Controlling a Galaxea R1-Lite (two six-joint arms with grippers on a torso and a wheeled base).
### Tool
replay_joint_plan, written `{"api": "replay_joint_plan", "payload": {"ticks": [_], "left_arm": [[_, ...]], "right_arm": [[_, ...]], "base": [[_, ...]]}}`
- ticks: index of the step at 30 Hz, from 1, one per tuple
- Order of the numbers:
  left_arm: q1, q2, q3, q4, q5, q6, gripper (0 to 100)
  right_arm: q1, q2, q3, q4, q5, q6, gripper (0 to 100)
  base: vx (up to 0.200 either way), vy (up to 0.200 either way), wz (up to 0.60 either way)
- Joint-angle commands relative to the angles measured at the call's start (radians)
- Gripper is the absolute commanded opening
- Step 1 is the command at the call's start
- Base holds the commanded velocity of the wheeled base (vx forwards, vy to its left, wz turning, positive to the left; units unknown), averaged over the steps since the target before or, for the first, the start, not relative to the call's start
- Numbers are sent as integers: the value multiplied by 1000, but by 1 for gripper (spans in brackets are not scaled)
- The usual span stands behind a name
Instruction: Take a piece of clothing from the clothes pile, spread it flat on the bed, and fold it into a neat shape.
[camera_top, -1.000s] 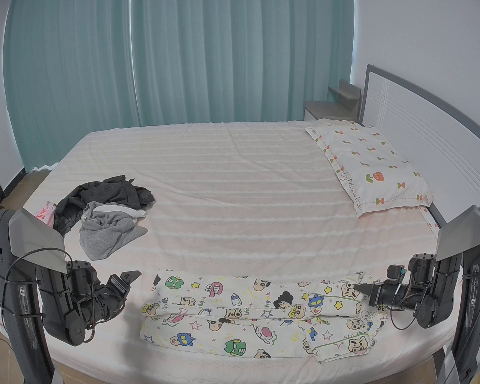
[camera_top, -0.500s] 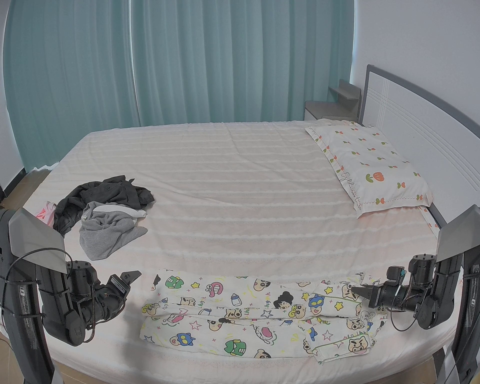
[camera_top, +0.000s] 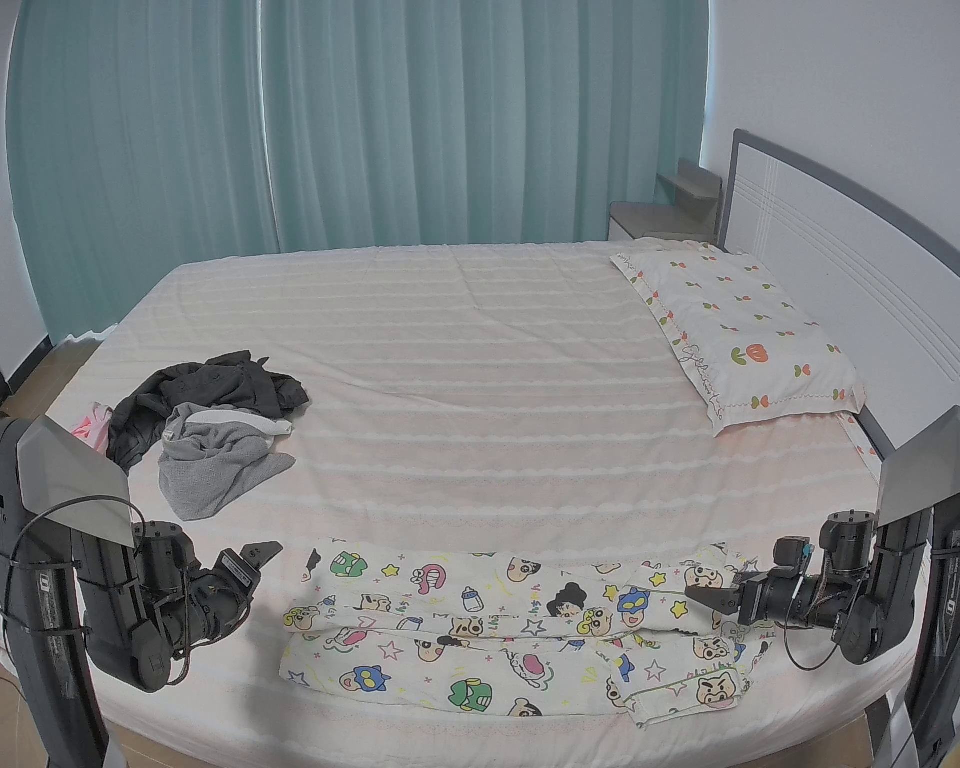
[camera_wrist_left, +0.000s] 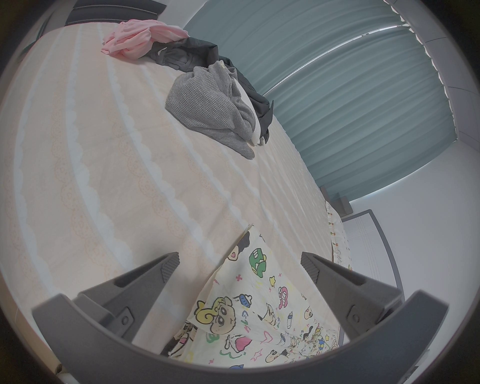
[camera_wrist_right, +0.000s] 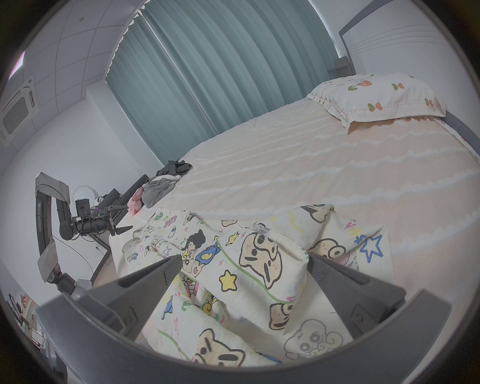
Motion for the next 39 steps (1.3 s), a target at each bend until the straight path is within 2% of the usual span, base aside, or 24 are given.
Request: {"api": "replay_joint_plan", "payload": {"ticks": [1, 11, 26, 27, 39], "left_arm": [[1, 1, -1, -18, 0, 0, 100], [1, 1, 1, -18, 0, 0, 100], [1, 1, 1, -18, 0, 0, 100], [1, 1, 1, -18, 0, 0, 100], [-1, 1, 1, -18, 0, 0, 100]], "right_arm": [[14, -32, 19, -17, 1, 0, 100], [46, -12, 44, -17, 1, -22, 100], [3, 45, -16, -17, -5, -49, 100], [3, 47, -17, -17, -5, -48, 0], [-11, 36, -14, -17, -2, -51, 0]], "base": [[0, 0, 0], [0, 0, 0], [0, 0, 0], [0, 0, 0], [0, 0, 0]]}}
